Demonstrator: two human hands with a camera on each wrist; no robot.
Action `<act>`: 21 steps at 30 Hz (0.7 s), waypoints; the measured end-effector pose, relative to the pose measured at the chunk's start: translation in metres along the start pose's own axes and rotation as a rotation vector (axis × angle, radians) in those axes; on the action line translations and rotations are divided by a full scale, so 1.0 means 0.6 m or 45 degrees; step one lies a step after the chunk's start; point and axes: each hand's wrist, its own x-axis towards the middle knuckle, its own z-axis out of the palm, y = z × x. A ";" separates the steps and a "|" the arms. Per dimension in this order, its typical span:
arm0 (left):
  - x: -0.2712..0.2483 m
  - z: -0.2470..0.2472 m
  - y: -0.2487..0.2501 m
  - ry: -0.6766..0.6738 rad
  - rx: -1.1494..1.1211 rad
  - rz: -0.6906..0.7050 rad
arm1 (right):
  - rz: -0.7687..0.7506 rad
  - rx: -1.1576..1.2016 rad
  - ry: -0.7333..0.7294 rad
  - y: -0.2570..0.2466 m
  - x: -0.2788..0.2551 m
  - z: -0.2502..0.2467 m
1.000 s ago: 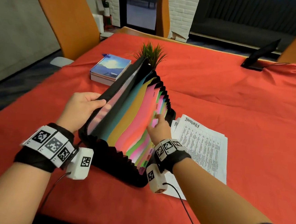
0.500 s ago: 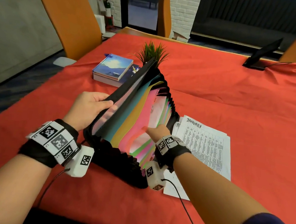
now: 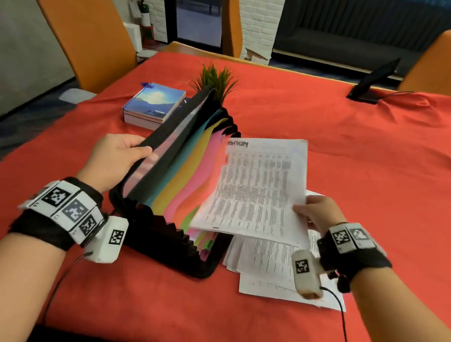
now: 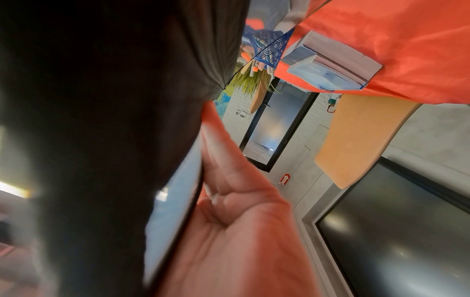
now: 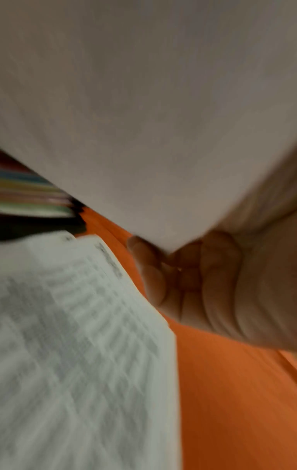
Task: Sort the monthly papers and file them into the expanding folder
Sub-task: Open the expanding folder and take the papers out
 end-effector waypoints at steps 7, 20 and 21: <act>-0.005 0.006 0.003 -0.013 -0.059 0.005 | 0.371 -0.181 0.094 0.191 0.026 -0.071; -0.014 0.002 0.012 -0.003 -0.093 0.050 | -0.466 -0.386 0.000 -0.030 -0.040 0.105; -0.014 0.001 0.011 -0.003 -0.094 0.043 | -0.452 -0.301 -0.077 -0.048 -0.041 0.135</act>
